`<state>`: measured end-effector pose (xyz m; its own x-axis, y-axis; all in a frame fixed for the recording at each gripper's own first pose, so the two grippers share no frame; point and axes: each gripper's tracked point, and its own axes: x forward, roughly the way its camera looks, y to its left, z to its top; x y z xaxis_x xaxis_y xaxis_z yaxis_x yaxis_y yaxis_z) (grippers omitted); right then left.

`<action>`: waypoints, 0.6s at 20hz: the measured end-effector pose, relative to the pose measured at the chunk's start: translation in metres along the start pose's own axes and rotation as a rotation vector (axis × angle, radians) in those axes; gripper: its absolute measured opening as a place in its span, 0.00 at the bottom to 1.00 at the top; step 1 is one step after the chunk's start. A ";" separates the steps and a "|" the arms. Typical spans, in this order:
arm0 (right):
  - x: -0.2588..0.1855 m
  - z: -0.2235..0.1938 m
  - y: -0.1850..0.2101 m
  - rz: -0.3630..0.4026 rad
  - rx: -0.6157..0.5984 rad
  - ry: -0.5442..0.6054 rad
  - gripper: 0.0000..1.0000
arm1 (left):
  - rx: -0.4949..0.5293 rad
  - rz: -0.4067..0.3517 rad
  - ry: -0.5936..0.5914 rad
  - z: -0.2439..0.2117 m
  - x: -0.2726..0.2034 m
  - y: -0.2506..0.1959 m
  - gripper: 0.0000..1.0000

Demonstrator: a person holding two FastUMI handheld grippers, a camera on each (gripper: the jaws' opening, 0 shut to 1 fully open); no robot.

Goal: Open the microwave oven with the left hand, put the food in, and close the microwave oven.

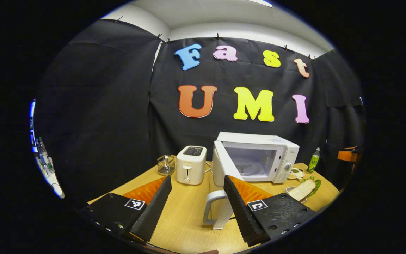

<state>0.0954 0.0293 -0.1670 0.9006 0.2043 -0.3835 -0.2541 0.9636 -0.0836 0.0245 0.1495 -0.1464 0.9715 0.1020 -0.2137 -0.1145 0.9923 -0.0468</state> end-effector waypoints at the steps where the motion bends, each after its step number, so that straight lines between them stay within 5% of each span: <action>1: 0.007 -0.001 -0.006 0.000 0.000 0.019 0.99 | 0.005 0.002 -0.017 0.011 0.002 0.000 0.89; 6: 0.038 -0.014 -0.016 0.105 0.034 0.158 0.99 | 0.018 -0.025 -0.062 0.049 0.005 -0.026 0.89; 7: 0.045 -0.019 -0.019 0.126 0.025 0.194 0.92 | 0.021 -0.024 -0.078 0.056 0.005 -0.030 0.89; 8: 0.051 -0.025 -0.024 0.136 0.016 0.234 0.99 | 0.020 -0.027 -0.091 0.061 0.006 -0.035 0.89; 9: 0.059 -0.032 -0.029 0.142 0.010 0.274 0.99 | 0.014 -0.034 -0.105 0.067 0.007 -0.042 0.75; 10: 0.063 -0.043 -0.033 0.154 0.006 0.316 0.99 | 0.008 -0.037 -0.118 0.072 0.008 -0.048 0.77; 11: 0.069 -0.054 -0.036 0.165 0.011 0.362 0.99 | 0.004 -0.033 -0.134 0.076 0.009 -0.052 0.93; 12: 0.074 -0.066 -0.039 0.184 0.019 0.406 0.92 | 0.003 -0.021 -0.144 0.079 0.010 -0.054 0.94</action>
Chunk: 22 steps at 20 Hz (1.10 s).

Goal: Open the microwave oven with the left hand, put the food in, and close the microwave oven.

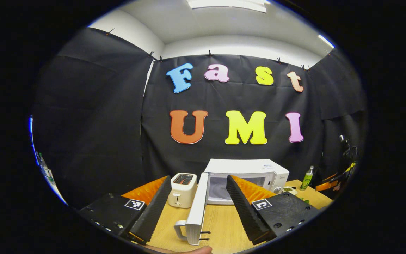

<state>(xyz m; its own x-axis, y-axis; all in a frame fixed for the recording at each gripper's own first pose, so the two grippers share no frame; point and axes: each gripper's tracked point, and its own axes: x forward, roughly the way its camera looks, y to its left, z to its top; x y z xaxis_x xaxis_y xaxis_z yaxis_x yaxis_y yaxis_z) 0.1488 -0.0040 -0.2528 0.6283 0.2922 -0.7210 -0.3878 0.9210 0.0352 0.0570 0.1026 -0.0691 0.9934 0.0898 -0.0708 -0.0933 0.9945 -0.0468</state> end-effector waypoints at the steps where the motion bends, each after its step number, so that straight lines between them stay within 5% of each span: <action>1: 0.009 -0.008 -0.001 0.022 0.013 0.042 0.99 | 0.003 0.008 0.000 0.000 0.001 -0.003 0.84; 3: 0.025 -0.020 0.005 0.115 0.048 0.105 0.99 | 0.013 0.015 0.000 0.002 0.003 -0.008 0.94; 7: 0.055 -0.046 0.023 0.296 0.217 0.235 0.87 | 0.030 0.013 0.016 0.002 0.005 -0.020 0.94; 10: 0.069 -0.055 0.040 0.441 0.458 0.350 0.82 | -0.002 -0.020 0.035 -0.001 0.005 -0.031 0.94; 11: 0.076 -0.055 0.044 0.477 0.540 0.376 0.80 | -0.004 -0.020 0.038 -0.002 0.005 -0.028 0.84; 12: 0.077 -0.054 0.048 0.521 0.613 0.395 0.83 | 0.000 -0.015 0.039 -0.003 0.005 -0.026 0.84; 13: 0.077 -0.057 0.050 0.536 0.632 0.415 0.66 | 0.003 -0.014 0.043 -0.005 0.004 -0.024 0.84; 14: 0.076 -0.059 0.048 0.527 0.644 0.423 0.49 | 0.013 -0.018 0.049 -0.007 0.003 -0.024 0.84; 15: 0.075 -0.060 0.051 0.529 0.632 0.416 0.33 | 0.024 -0.020 0.054 -0.008 0.002 -0.024 0.94; 16: 0.068 -0.057 0.052 0.523 0.605 0.402 0.25 | 0.032 -0.019 0.056 -0.010 0.001 -0.022 0.84; 19: 0.045 -0.047 0.064 0.493 0.482 0.331 0.32 | 0.033 -0.032 0.045 -0.008 -0.002 -0.021 0.84; 20: 0.035 -0.041 0.068 0.480 0.431 0.298 0.32 | 0.029 -0.037 0.043 -0.008 -0.004 -0.019 0.94; 22: 0.017 -0.029 0.078 0.441 0.308 0.229 0.32 | 0.020 -0.037 0.036 -0.008 -0.005 -0.011 0.94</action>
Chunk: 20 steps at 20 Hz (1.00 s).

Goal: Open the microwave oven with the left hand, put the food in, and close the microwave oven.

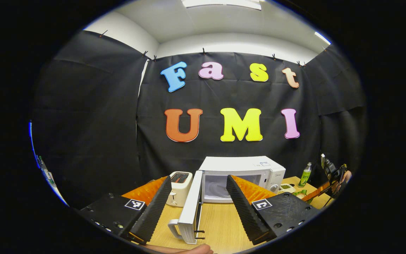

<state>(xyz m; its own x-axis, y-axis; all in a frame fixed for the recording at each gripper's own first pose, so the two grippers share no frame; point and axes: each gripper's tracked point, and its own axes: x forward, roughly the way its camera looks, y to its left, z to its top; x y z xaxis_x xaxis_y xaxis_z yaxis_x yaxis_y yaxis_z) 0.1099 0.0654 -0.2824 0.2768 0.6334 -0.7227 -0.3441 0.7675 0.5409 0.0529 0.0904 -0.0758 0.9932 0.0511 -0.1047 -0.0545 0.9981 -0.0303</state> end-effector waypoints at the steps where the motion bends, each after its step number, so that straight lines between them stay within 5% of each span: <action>1: -0.006 0.002 0.010 -0.032 -0.075 -0.021 0.32 | -0.003 -0.004 -0.002 -0.001 -0.002 0.003 0.94; 8: -0.014 0.004 0.070 -0.341 -0.542 -0.200 0.32 | 0.017 -0.072 0.006 -0.016 -0.018 0.019 0.94; 13: 0.016 0.026 0.106 -0.424 -0.594 -0.354 0.32 | 0.057 -0.079 0.017 -0.030 -0.029 0.038 0.94; 14: 0.024 0.031 0.110 -0.435 -0.598 -0.369 0.25 | 0.062 -0.079 0.021 -0.032 -0.031 0.040 0.94; 15: 0.034 0.035 0.114 -0.447 -0.608 -0.380 0.25 | 0.066 -0.077 0.021 -0.034 -0.032 0.044 0.84; 16: 0.045 0.038 0.118 -0.454 -0.616 -0.387 0.33 | 0.068 -0.075 0.021 -0.034 -0.034 0.046 1.00; 20: 0.095 0.046 0.138 -0.440 -0.634 -0.390 0.27 | 0.062 -0.077 0.013 -0.035 -0.040 0.050 0.94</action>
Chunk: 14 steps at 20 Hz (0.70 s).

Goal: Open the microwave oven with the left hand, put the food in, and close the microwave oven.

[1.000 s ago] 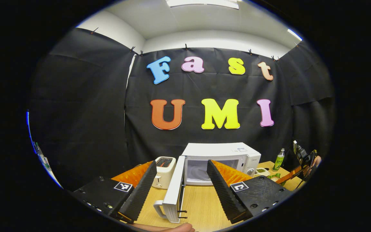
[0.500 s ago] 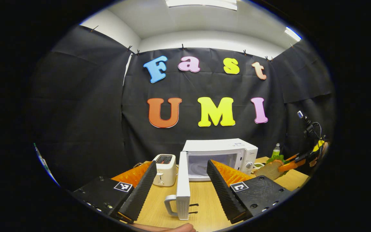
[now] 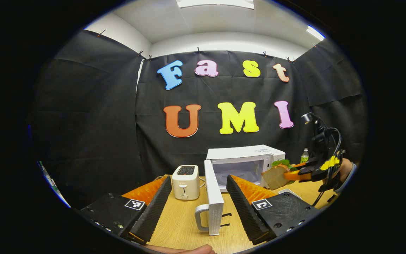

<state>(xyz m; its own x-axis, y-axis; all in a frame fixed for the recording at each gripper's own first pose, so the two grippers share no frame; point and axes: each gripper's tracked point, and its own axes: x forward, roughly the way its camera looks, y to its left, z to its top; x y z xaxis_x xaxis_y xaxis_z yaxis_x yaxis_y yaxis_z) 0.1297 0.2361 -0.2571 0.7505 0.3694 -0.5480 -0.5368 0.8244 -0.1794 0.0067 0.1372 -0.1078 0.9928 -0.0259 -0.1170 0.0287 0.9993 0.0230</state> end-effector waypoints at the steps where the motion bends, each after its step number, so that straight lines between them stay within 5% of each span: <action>1: 0.010 0.004 0.008 0.001 0.003 -0.009 0.27 | 0.000 -0.002 -0.002 -0.001 -0.001 0.000 0.84; 2: 0.023 0.010 0.016 -0.001 0.017 -0.022 0.27 | 0.001 -0.002 -0.004 -0.001 -0.003 0.000 0.94; 3: 0.034 0.016 0.023 -0.006 0.035 -0.040 0.27 | 0.001 -0.002 -0.006 -0.002 -0.003 0.001 0.84; 4: 0.045 0.022 0.028 -0.017 0.058 -0.056 0.27 | 0.001 -0.004 -0.013 -0.001 -0.002 0.000 0.94; 7: 0.080 0.037 0.033 -0.070 0.137 -0.112 0.34 | -0.005 0.005 -0.035 0.001 0.000 -0.001 0.94; 8: 0.091 0.038 0.033 -0.087 0.157 -0.116 0.27 | -0.015 0.008 -0.037 -0.001 0.003 0.000 0.94; 14: 0.174 0.040 0.021 -0.141 0.342 -0.118 0.29 | -0.091 0.002 -0.020 -0.005 0.010 -0.002 0.94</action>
<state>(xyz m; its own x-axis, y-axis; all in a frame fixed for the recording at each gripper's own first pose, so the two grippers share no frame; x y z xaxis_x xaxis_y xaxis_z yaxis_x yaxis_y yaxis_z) 0.2642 0.3345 -0.3234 0.8577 0.2731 -0.4357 -0.2810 0.9585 0.0476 0.0157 0.1351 -0.1144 0.9950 -0.0230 -0.0973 0.0166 0.9976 -0.0667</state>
